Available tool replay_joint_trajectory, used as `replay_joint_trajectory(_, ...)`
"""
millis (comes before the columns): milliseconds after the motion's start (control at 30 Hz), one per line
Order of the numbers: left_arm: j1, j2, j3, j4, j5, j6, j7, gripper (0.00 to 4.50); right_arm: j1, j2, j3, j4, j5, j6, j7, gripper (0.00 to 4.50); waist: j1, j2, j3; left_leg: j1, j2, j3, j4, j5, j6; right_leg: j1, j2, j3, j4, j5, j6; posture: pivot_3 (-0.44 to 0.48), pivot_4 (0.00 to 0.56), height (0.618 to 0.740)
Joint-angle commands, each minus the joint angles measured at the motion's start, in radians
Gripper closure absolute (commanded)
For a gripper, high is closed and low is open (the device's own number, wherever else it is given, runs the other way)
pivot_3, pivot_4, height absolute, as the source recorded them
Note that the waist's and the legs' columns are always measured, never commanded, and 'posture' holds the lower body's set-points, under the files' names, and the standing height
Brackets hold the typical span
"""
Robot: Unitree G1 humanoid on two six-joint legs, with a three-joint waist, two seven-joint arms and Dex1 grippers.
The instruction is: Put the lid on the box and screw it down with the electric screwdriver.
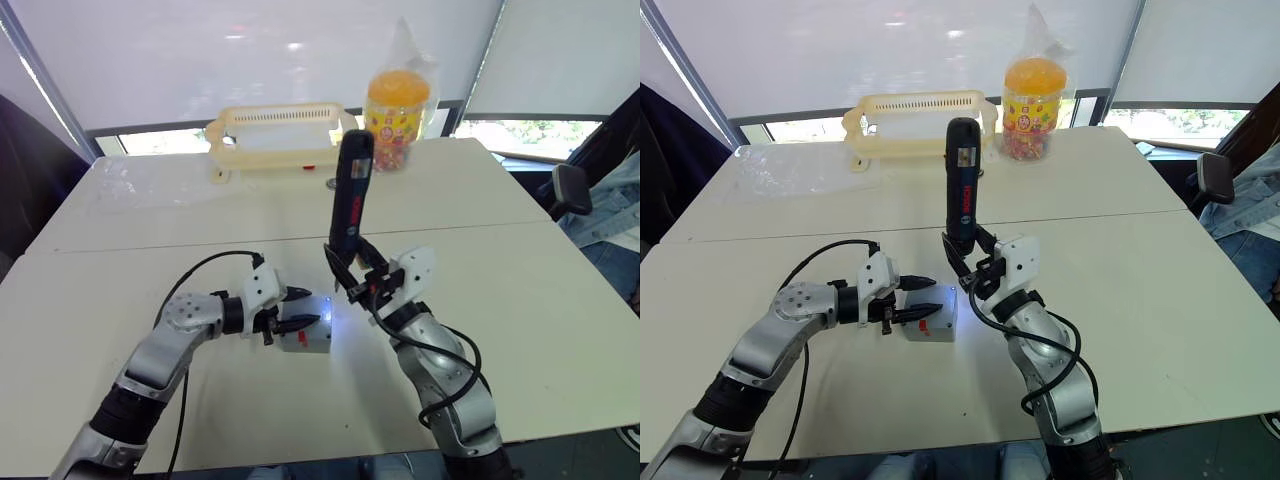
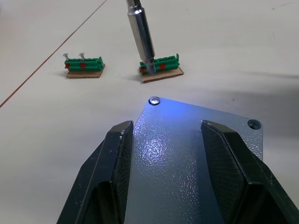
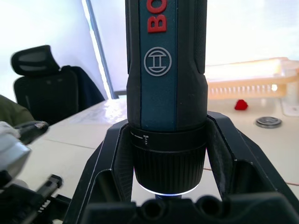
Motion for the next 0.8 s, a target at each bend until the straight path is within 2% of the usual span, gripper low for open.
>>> replay_joint_trajectory(33,0.028,0.022,-0.041,0.041,0.046,0.032,-0.008,2.18,-0.025,0.027,0.015,-0.024,0.017,-0.036,0.01,2.72,0.0,0.0,0.0,0.0,0.0,0.0,0.0,0.0,0.0,0.0,0.0,0.0,0.0,0.0,0.0,0.0,0.15,0.74)
replay_joint_trajectory(467,0.034,0.023,-0.036,0.039,0.041,0.035,-0.001,2.18,-0.034,0.027,0.006,0.042,-0.003,-0.081,0.021,2.72,-0.001,0.0,0.0,0.001,0.0,0.0,0.0,0.0,0.0,0.0,0.0,0.0,0.001,0.0,0.0,0.0,0.15,0.74)
replay_joint_trajectory(800,0.038,0.024,-0.034,0.04,0.041,0.033,-0.001,2.18,-0.038,0.037,-0.001,-0.017,0.019,-0.045,-0.003,2.72,-0.001,0.0,0.0,0.001,0.0,0.0,0.001,0.0,-0.001,0.0,0.0,0.0,0.003,0.001,0.0,0.0,0.15,0.74)
